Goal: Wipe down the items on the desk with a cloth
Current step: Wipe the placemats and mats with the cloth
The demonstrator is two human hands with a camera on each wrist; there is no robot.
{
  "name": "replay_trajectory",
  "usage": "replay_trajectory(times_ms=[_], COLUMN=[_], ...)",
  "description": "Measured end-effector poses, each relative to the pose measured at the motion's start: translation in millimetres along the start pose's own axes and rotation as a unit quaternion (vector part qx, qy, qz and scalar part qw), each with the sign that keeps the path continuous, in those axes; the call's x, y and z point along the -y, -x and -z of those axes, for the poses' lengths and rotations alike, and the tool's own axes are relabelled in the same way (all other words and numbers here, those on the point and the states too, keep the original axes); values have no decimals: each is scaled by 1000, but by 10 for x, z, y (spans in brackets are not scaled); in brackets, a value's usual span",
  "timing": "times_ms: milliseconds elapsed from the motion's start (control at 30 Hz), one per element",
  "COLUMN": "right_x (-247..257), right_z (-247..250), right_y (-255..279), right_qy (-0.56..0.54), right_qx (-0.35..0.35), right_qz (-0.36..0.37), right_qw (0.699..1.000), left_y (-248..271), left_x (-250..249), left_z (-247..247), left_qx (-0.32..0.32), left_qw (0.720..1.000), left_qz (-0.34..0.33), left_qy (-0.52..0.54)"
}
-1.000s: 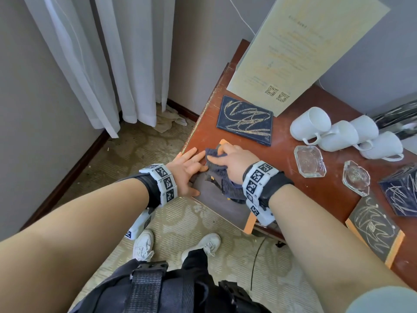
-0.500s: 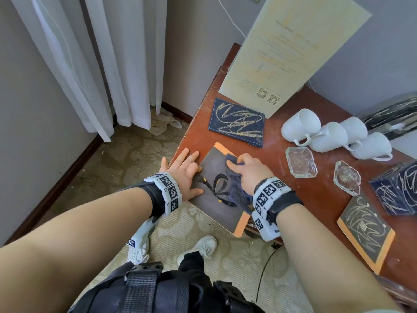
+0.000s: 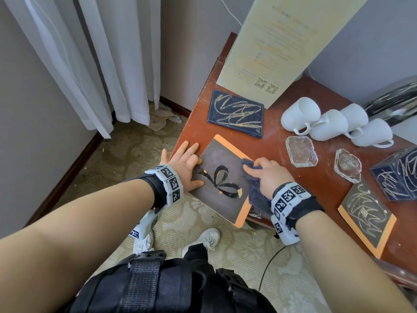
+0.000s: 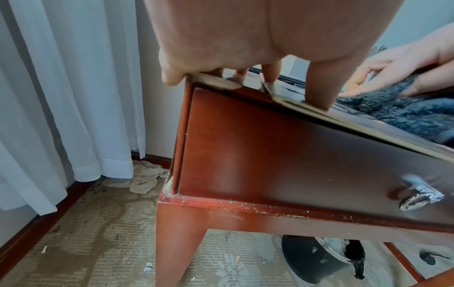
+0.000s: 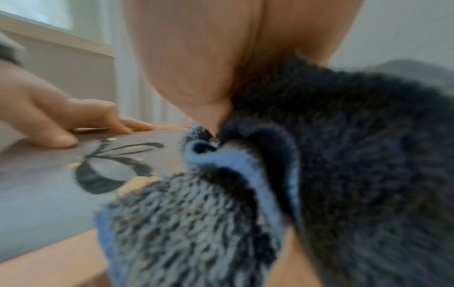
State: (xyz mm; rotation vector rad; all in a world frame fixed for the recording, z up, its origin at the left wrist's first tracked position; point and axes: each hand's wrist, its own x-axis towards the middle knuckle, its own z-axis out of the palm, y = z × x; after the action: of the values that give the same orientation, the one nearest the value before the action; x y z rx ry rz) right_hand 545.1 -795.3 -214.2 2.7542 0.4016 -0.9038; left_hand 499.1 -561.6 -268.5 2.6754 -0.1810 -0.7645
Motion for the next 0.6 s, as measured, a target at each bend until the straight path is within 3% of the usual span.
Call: replay_trajectory(times_ms=[67,167,267,367,433,533,600], right_x=[-10,64,68,70,66,23,-5], right_z=[-44,-113,-144,-191,-227,-218,-203], right_y=[41,68,72,124,198,293,272], right_qy=[-12,-9,-12,-30,-36,8,12], right_qx=[-16,-45,-52,-60,-36,17,14], right_qz=[-37,-15,-13,-33,-9,85,97], right_qw=[999,999,998,997,999,996,995], left_y=[4,-19,-101,-164,-178,-180,-178], left_x=[-61,-159,-179,-166,-168,-160,-155], left_z=[9,43,69,58,33,8,0], left_qx=[-10,-41,1,43,51,46,46], left_qw=[999,997,993,985,981,980,979], left_qz=[13,-20,-102,-100,-92,-94,-95], left_qy=[-30,-64,-65,-134,-160,-172,-172])
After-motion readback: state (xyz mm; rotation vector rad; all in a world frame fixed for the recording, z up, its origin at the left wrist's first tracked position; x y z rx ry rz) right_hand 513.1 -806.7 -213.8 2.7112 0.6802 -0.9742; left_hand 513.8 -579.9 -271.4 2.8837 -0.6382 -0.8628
